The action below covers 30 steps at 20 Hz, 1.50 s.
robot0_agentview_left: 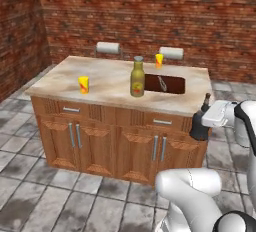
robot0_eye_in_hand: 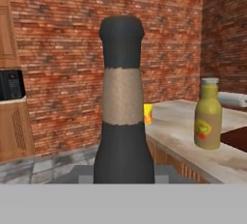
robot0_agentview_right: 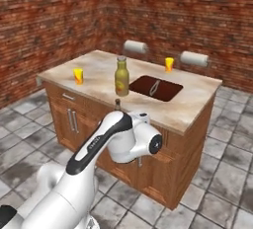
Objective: Place the drinks on the dining counter in a tight cluster.
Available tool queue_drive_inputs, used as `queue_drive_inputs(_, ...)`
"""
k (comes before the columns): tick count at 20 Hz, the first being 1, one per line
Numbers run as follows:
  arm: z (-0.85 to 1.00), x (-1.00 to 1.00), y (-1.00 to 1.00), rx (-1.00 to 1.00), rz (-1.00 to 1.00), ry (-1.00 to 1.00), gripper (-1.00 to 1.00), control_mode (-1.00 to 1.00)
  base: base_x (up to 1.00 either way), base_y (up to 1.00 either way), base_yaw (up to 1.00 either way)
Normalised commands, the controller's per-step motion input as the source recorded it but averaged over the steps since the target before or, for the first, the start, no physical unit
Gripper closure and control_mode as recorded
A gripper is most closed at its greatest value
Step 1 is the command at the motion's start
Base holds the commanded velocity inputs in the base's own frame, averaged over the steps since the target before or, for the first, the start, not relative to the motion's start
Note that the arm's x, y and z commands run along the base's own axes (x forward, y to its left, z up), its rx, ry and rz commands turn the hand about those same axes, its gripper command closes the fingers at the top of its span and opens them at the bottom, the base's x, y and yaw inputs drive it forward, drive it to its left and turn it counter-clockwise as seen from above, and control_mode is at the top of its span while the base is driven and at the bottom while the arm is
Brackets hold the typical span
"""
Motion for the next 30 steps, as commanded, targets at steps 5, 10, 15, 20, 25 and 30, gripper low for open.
queue_drive_inputs(5, 0.00, 0.00, 0.00, 0.00, 0.00, 0.00, 1.00, 1.00, 0.55, 0.65, -0.14)
queue_drive_inputs(10, 0.00, 0.00, 0.00, 0.00, 0.00, 0.00, 1.00, 1.00, 0.66, 0.40, -0.34)
queue_drive_inputs(15, 0.00, 0.00, 0.00, 0.00, 0.00, 0.00, 1.00, 1.00, 0.71, 0.24, -0.31)
queue_drive_inputs(20, 0.00, 0.00, 0.00, 0.00, 0.00, 0.00, 1.00, 1.00, 0.72, 0.17, -0.09)
queue_drive_inputs(25, 0.00, 0.00, 0.00, 0.00, 0.00, 0.00, 1.00, 1.00, 0.45, -0.17, -0.06)
queue_drive_inputs(30, 0.00, 0.00, 0.00, 0.00, 0.00, 0.00, 1.00, 1.00, 0.41, -0.12, -0.07)
